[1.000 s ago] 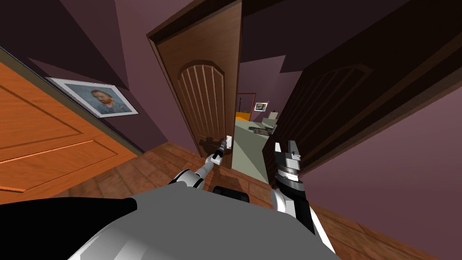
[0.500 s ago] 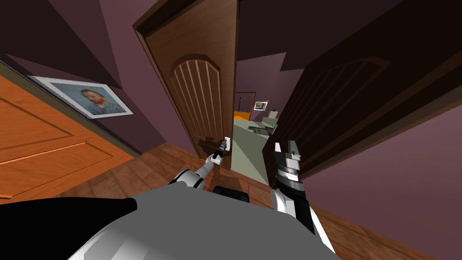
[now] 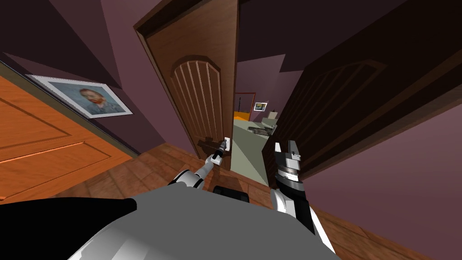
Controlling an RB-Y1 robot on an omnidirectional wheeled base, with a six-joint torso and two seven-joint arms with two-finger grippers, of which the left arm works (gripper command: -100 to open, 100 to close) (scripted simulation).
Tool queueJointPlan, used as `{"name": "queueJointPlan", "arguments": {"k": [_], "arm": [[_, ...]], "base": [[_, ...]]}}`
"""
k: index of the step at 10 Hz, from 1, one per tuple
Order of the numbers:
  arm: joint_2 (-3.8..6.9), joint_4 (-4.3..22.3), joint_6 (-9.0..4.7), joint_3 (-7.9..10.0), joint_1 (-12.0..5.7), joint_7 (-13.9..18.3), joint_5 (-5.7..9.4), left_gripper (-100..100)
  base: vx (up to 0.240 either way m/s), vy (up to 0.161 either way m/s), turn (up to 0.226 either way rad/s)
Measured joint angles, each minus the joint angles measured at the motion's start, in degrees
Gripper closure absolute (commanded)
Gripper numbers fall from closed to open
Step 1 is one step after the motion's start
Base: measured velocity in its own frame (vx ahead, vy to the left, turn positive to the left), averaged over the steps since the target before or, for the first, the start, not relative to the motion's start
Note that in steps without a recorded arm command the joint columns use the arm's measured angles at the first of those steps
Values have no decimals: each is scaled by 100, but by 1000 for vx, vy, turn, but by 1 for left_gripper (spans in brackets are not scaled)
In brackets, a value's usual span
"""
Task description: Push the door open
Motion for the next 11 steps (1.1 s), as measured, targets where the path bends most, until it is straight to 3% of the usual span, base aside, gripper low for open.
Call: {"name": "queueJointPlan", "arguments": {"k": [4, 5, 6, 8, 9, 10, 11], "arm": [[44, 233, -82, 153, -89, -46, 54, 100], [62, 249, -105, 183, -126, -54, 64, 100], [79, 90, -55, 191, -77, -62, 63, 100], [96, 92, -22, 285, -21, -123, 88, 100], [116, 272, -104, 343, -83, -126, 110, 100], [143, 121, -69, 365, 5, -133, 114, 100], [178, 180, -51, 423, -40, -139, 136, 100]], "base": [[175, -84, 40], [65, -28, -9], [143, -83, 45], [170, -125, 69], [109, -70, 27], [142, -108, 49], [167, -111, 65]]}}
